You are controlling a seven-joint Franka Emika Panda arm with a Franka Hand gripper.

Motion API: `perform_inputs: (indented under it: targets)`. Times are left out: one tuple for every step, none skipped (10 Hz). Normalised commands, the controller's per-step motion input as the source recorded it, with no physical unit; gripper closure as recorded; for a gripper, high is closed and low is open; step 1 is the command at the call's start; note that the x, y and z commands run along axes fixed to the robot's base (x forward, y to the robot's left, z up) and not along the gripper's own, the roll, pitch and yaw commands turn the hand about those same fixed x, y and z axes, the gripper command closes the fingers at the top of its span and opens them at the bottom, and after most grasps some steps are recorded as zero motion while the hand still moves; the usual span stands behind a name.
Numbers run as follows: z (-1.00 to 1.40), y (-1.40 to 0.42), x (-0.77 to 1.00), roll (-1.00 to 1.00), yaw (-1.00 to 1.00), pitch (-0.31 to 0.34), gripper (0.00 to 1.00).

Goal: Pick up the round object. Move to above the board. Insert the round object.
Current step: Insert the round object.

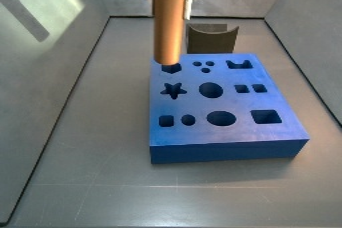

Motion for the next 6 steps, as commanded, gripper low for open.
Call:
perform_inputs:
  targets:
    - [-0.24,0.00,0.82,0.12,-0.09,0.331,1.00]
    - [-0.30,-0.02,0.81,0.06,-0.10,0.314,1.00]
    - [-0.34,-0.04,0.81,0.03,-0.10,0.309,1.00]
    - [-0.35,-0.04,0.81,0.00,-0.16,0.160,1.00]
    - [-0.36,-0.07,0.80,-0.07,-0.21,0.034,1.00]
    - [-0.31,-0.07,0.77,-0.17,-0.23,0.000,1.00]
